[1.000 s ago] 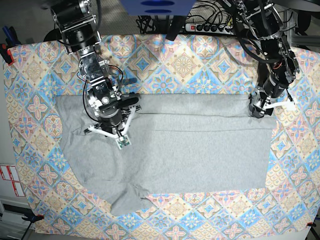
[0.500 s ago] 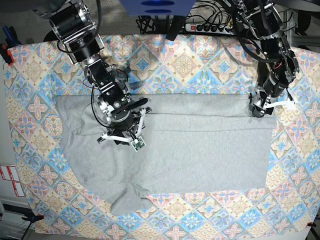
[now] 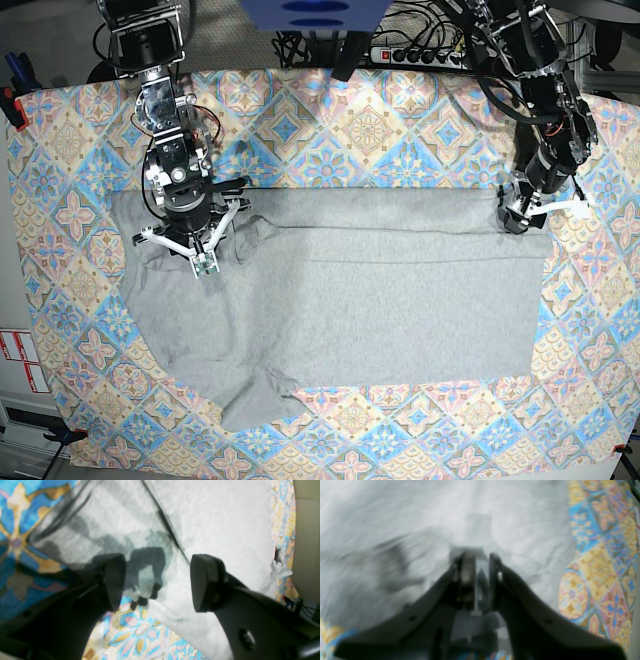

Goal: Fold the T-shirt properly
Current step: 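Pull the grasped fabric with the right gripper back toward the fold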

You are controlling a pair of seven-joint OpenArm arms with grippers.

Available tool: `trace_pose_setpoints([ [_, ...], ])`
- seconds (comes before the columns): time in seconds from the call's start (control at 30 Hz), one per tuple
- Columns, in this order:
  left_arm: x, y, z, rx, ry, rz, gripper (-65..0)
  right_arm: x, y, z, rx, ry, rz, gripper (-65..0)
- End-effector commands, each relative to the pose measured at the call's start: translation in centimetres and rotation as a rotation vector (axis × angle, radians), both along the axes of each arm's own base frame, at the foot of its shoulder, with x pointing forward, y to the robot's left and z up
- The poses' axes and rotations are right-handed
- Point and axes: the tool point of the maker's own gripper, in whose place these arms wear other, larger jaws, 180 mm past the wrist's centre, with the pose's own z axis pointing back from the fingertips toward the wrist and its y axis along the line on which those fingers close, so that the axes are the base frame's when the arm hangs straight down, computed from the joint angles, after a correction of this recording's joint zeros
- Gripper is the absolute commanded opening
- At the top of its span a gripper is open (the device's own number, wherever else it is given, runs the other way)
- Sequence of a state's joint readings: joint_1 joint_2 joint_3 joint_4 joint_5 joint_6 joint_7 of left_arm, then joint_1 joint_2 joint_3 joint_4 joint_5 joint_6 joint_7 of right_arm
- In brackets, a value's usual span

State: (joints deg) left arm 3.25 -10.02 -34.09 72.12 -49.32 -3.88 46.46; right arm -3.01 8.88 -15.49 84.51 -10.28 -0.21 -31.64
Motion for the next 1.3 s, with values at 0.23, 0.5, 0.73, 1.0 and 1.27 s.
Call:
trace_pose_setpoints([
  [0.23, 0.9, 0.7, 1.2, 0.021, -0.039, 0.0, -25.3, 0.5, 3.1, -2.4, -0.003, 0.062, 0.086, -59.5],
  [0.5, -0.3, 0.7, 1.0, -0.027, -0.047, 0.021, -25.3, 0.4, 6.0, -2.0, -0.004, 0.047, 0.17, -59.8],
  [0.73, -1.7, 0.4, 0.7, -0.099, -0.049, 0.039, -25.3, -0.2, 1.5, 2.8, 0.039, -0.08, 0.023, -59.5],
  [1.0, -3.3, 1.3, 0.9, -0.155, -0.064, 0.073, -25.3, -3.0, -1.5, 2.3, 0.037, -0.055, -0.059, -59.5],
  [1.27, -3.5, 1.9, 1.4, -0.196, -0.089, 0.102, -25.3, -3.6, -1.4, 1.8, 0.036, -0.042, -0.059, -59.5],
])
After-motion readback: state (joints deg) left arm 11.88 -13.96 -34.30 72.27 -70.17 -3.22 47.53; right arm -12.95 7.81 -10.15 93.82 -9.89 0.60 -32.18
